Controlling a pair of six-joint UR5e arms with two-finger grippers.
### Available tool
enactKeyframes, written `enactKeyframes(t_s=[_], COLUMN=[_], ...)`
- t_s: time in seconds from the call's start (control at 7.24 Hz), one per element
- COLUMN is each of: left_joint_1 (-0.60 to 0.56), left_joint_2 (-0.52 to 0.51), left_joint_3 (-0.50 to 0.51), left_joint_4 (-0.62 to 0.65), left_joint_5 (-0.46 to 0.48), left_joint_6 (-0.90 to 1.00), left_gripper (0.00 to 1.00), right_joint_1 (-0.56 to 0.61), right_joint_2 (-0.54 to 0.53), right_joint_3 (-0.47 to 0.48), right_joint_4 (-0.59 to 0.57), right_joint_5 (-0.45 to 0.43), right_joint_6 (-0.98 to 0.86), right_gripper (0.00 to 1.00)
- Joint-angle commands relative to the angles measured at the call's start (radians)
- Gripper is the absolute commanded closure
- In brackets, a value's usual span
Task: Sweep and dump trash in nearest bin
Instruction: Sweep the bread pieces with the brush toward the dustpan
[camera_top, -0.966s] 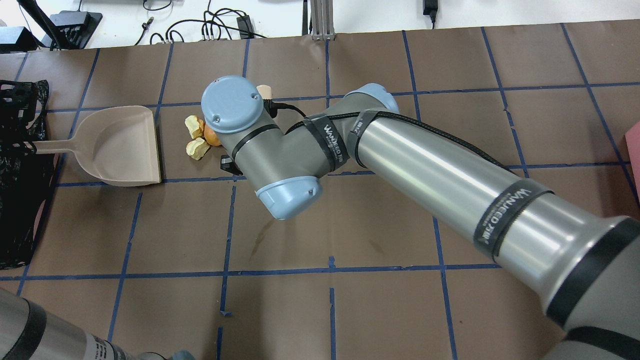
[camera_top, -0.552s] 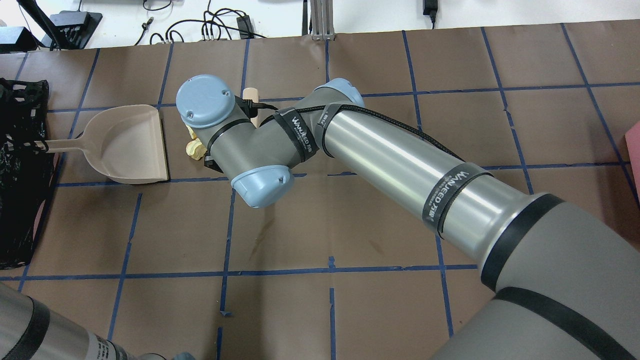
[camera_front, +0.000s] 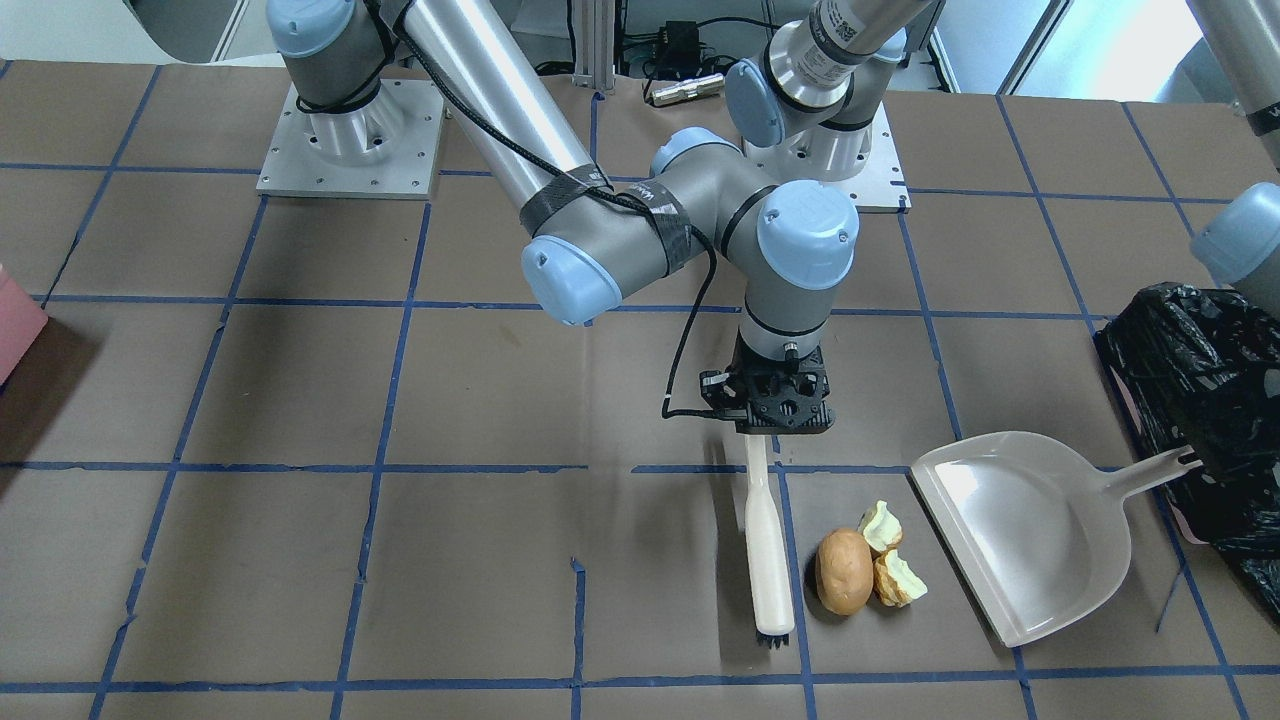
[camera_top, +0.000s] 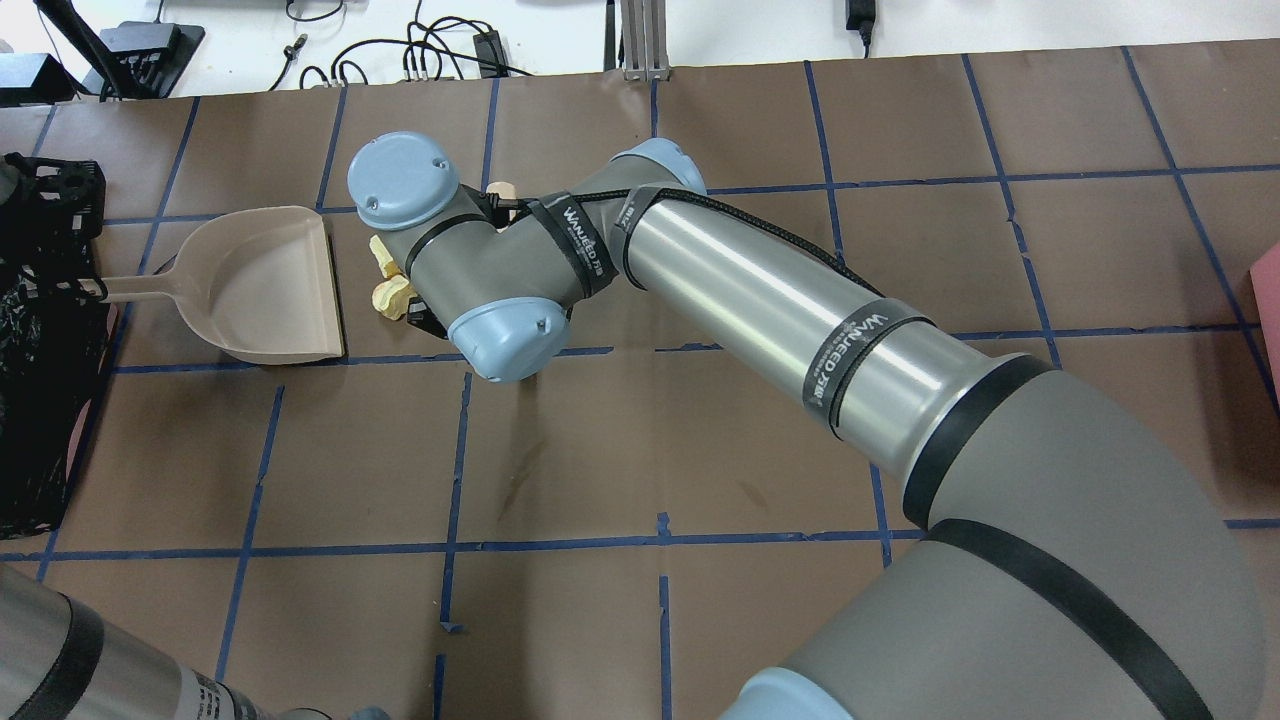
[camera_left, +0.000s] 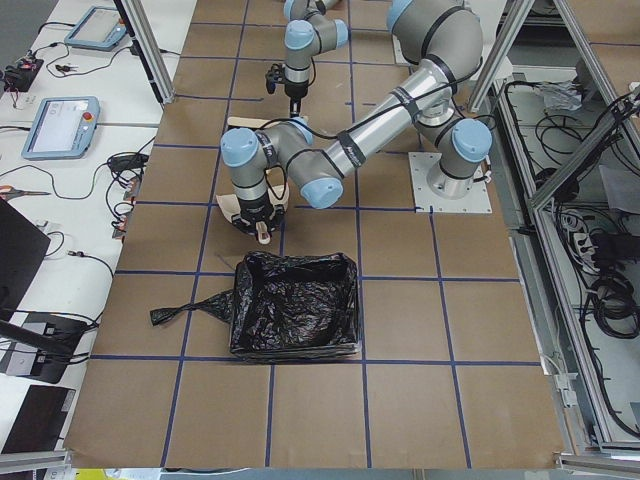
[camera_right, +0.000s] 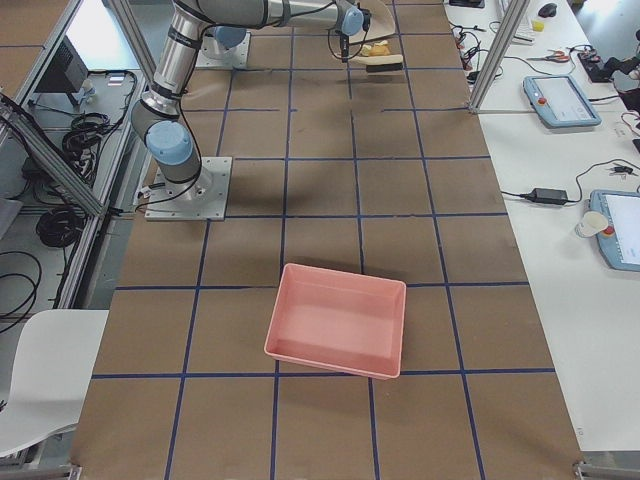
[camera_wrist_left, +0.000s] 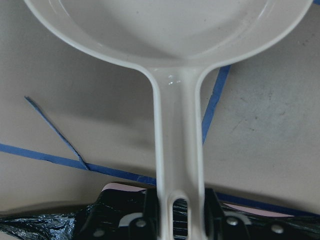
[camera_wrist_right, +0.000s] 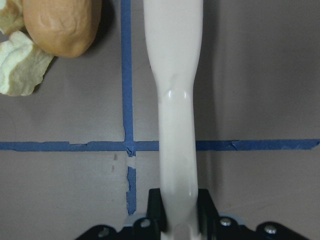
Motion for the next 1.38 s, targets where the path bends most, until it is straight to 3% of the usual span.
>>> enactKeyframes(t_s=[0.0, 0.83, 1.24], left_joint_1=[0.000, -0.006, -0.006], left_joint_2=[0.001, 0.008, -0.005], left_joint_3=[0.000, -0.006, 0.003], left_joint_4=[0.000, 0.008, 0.008], left_joint_5=[-0.001, -0.001, -0.064], left_joint_6=[0.000, 0.081, 0.069], left_gripper=[1.00, 1.00, 0.99], right_joint_1=[-0.003, -0.003, -0.002], right_joint_2=[0.057, 0.065, 0.064], right_joint_3=[-0.072, -0.086, -0.082], right_joint_4=[0.041, 0.035, 0.035], right_joint_5=[0.010, 0.029, 0.028], right_joint_6=[-0.027, -0.061, -0.063], right_gripper=[0.93, 0.93, 0.92])
